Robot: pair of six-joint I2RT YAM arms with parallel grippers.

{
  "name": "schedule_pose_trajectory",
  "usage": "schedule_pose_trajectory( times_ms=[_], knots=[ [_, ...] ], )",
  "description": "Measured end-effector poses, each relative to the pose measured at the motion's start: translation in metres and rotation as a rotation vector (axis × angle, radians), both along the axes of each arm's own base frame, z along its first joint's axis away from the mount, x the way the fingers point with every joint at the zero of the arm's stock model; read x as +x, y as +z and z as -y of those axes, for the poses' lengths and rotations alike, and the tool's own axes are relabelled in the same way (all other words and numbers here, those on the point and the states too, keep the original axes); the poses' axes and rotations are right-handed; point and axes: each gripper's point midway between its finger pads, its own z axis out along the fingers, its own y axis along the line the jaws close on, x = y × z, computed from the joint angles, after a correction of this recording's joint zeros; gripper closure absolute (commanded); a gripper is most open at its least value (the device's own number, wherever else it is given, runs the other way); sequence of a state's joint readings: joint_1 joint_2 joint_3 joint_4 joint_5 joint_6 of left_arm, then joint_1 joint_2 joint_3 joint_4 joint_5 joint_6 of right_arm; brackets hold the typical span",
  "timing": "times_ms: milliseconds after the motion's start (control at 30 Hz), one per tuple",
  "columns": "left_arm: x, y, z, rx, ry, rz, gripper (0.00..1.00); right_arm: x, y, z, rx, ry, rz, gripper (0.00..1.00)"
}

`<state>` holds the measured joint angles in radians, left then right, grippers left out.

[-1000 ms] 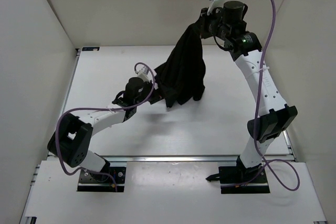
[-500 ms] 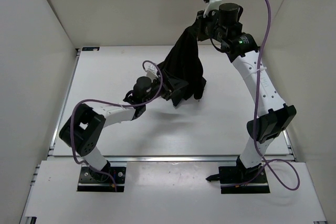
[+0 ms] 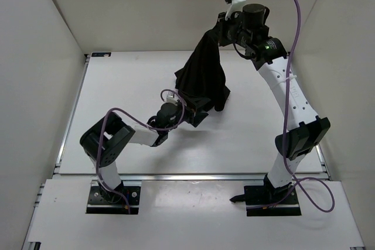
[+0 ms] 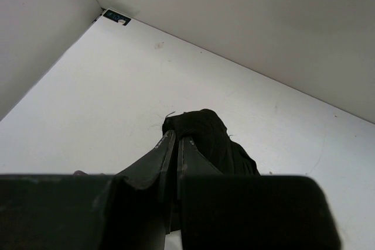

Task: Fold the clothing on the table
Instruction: Flatten the skirt out

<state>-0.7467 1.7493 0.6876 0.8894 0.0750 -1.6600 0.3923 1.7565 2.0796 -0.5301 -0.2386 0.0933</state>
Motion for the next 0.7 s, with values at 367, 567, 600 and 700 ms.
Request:
schedule_pose_trajectory(
  times_ms=[367,567,600,700],
  knots=[
    [0.011,-0.02,0.018,-0.078,0.083,-0.139,0.01,-0.01,0.003,-0.02,0.005,0.035,0.006,1.0],
    [0.017,-0.043,0.023,-0.103,0.13,-0.222,0.14,-0.01,0.005,-0.02,0.012,0.031,0.007,1.0],
    [0.018,-0.044,0.022,-0.103,0.137,-0.225,0.2,-0.01,0.005,-0.02,0.012,0.031,0.007,1.0],
    [0.026,-0.042,0.023,-0.095,0.152,-0.212,0.5,-0.01,0.006,-0.02,0.014,0.032,0.009,1.0]
  ],
)
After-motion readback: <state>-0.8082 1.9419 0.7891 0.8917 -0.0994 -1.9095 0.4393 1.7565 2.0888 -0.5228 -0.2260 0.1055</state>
